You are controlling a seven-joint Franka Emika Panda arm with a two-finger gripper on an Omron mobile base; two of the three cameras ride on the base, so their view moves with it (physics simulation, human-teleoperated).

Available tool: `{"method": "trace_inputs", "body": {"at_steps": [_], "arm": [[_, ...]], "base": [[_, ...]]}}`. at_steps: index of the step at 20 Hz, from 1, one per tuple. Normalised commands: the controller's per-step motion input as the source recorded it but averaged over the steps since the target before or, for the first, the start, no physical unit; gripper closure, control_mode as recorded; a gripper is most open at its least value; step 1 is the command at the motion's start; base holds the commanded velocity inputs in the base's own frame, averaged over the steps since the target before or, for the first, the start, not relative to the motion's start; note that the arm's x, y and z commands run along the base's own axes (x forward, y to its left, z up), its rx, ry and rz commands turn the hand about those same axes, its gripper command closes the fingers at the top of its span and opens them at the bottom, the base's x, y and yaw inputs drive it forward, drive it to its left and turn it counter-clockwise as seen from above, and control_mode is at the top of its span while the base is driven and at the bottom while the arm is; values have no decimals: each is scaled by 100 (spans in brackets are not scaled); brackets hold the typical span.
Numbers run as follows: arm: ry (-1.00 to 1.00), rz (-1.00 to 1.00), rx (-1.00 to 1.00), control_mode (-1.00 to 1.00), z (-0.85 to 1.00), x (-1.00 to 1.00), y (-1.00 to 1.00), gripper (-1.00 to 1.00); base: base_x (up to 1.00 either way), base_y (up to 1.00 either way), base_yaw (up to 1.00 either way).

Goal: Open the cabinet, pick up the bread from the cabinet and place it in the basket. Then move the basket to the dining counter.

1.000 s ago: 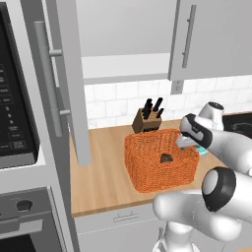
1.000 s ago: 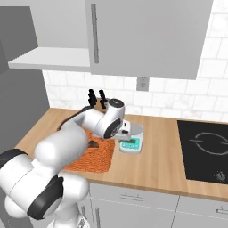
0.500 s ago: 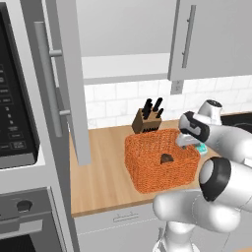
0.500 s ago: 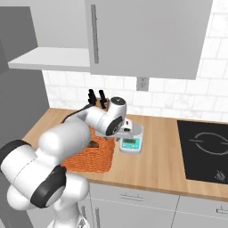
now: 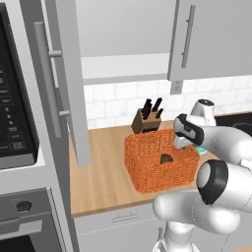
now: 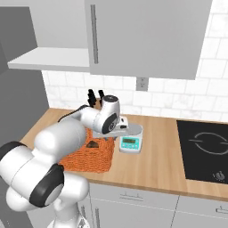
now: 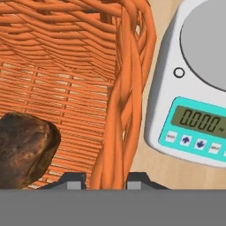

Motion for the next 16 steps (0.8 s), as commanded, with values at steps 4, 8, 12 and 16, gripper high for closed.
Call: {"method": "trace_inputs", "body": {"at_steps": [4,8,12,16], "arm": [[0,5,0,-100,-35,-28,11,100],[3,-2,5,-100,28,-21,0,100],[0,-10,1,-100,28,0,4,100],[-1,-16,3,-100,20,0,11,100]], "base": [[0,0,0],[0,0,0],[0,0,0],[0,0,0]]}}
